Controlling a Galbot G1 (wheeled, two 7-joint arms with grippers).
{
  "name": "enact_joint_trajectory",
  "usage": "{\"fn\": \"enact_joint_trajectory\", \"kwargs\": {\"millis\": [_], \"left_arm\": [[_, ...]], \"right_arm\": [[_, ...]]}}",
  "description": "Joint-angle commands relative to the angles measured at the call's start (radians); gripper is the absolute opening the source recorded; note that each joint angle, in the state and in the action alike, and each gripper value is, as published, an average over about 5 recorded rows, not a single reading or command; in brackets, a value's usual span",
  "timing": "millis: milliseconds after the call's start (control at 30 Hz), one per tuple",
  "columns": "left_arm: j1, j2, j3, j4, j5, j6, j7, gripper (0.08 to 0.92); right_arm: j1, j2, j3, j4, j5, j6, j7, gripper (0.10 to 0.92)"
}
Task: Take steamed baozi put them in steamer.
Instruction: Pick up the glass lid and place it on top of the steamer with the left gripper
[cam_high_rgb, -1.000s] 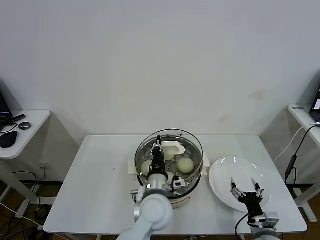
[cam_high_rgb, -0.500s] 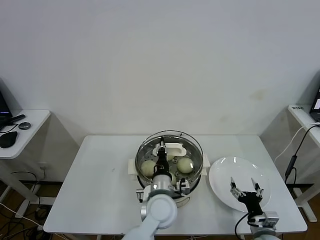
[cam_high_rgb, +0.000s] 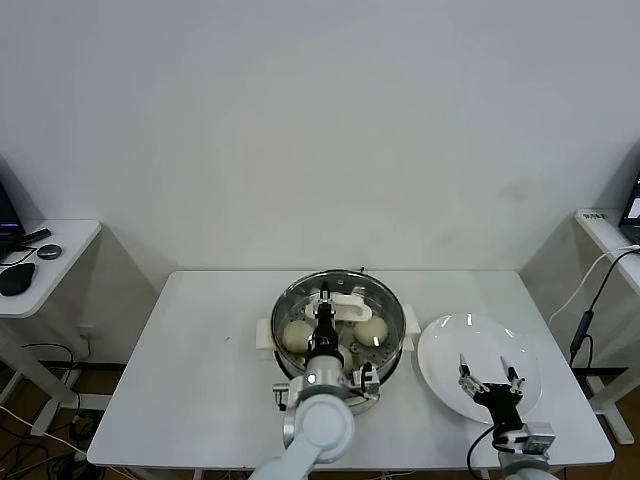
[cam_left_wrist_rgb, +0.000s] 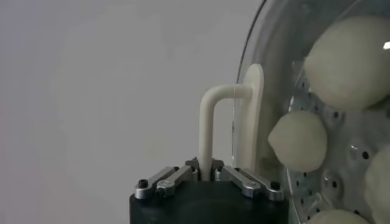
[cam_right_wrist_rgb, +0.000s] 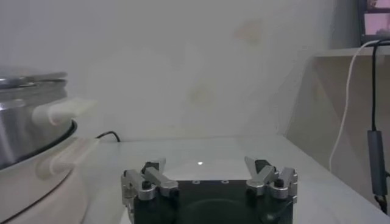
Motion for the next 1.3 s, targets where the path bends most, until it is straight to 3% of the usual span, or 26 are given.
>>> {"fn": "enact_joint_trajectory", "kwargs": {"millis": [33, 367, 467, 1067, 1167, 1300], "left_arm": [[0.002, 0.0, 0.003, -0.011, 0.012, 0.001, 0.021, 0.173], [0.015, 0.01, 0.007, -0.027, 0.0, -0.009, 0.028, 0.173], [0.032, 0.02, 0.01, -0.068, -0.013, -0.017, 0.043, 0.212], [0.209, 0.116, 0.0, -0.403, -0.113, -0.018, 0.032, 0.728], [0.249, 0.128, -0.051, -0.472, -0.132, -0.018, 0.014, 0.796], [0.32, 0.125, -0.195, -0.544, -0.228, -0.03, -0.051, 0.82]], "right_arm": [[0.001, 0.001, -0.002, -0.003, 0.0, 0.002, 0.0, 0.823], [-0.002, 0.0, -0.003, 0.001, -0.001, -0.006, -0.001, 0.823], [-0.002, 0.0, -0.008, 0.002, -0.001, -0.013, -0.001, 0.823], [0.011, 0.004, 0.016, -0.023, -0.005, 0.02, -0.014, 0.823], [0.005, 0.005, 0.017, -0.007, -0.03, 0.038, -0.032, 0.823], [-0.009, -0.008, -0.012, 0.014, -0.016, 0.016, -0.008, 0.823]]}}
